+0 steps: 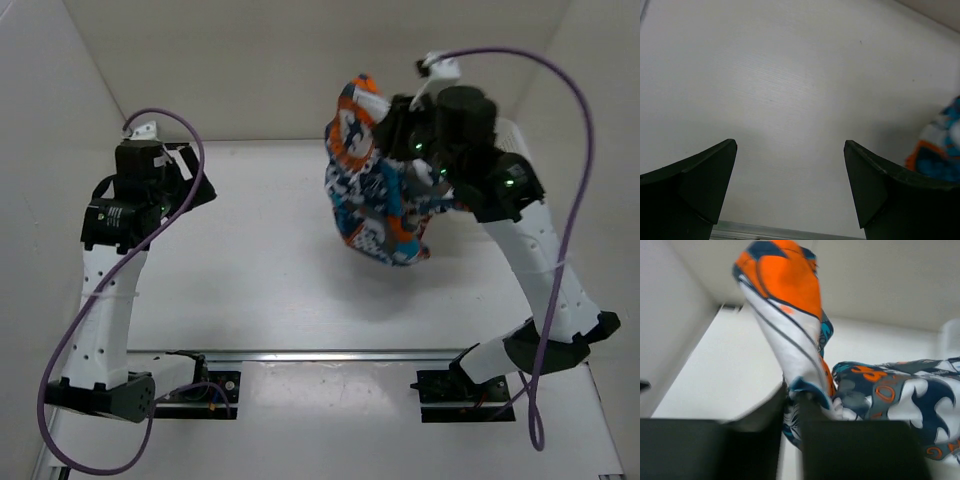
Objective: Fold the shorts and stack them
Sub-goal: Move the shorts to the center of the board
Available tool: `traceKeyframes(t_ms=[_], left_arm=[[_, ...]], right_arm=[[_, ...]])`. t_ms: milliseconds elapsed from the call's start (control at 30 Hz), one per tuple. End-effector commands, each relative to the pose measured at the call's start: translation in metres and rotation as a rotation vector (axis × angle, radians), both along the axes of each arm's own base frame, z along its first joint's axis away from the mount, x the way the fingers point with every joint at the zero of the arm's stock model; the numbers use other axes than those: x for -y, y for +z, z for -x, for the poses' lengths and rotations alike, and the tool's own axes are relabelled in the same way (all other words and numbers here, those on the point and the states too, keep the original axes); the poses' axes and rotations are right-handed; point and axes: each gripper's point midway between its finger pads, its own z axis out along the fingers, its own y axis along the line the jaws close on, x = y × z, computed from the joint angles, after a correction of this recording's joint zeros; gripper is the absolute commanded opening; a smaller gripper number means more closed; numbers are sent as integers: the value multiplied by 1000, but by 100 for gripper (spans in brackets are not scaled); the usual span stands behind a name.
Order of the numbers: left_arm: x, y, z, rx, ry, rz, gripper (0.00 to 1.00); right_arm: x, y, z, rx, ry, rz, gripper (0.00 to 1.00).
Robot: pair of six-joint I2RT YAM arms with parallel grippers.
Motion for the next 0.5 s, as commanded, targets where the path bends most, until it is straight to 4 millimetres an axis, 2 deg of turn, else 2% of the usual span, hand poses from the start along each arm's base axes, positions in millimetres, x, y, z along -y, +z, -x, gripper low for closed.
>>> traceKeyframes(t_ms=[0, 33, 67, 100, 133, 200, 233, 267, 333, 367, 400, 467], left_arm=[[-20, 31, 24, 66, 81, 23, 100], [-21, 29, 26, 57, 81, 22, 100], [-24, 33, 29, 71, 93, 23, 100], [-23, 30, 31, 56, 78, 19, 100], [-17, 30, 32, 53, 44, 31, 100], [-7, 15, 41, 13, -42, 20, 100], [3, 9, 41, -3, -86, 41, 100], [9, 0, 43, -28, -120, 38, 100], [31, -25, 45, -79, -202, 77, 100], [39, -35, 45, -99, -221, 94, 100], [51, -59, 48, -154, -252, 107, 100], [72, -77, 39, -186, -262, 174, 100]], right_arm=[[-79, -140, 7, -274, 172, 166, 63], [-91, -157, 14, -323, 226, 186, 91], [-89, -190, 20, -419, 203, 265, 95], [-85, -191, 23, -424, 165, 284, 96], [-77, -203, 22, -445, 122, 318, 96], [-54, -193, 23, -403, 51, 304, 99], [-42, -207, 28, -430, 30, 309, 99], [-20, -191, 29, -394, -7, 263, 96], [2, -192, 33, -405, -57, 207, 90], [26, -186, 35, -397, -104, 166, 87], [39, -209, 41, -450, -125, 176, 86], [64, -222, 46, -494, -165, 134, 86]])
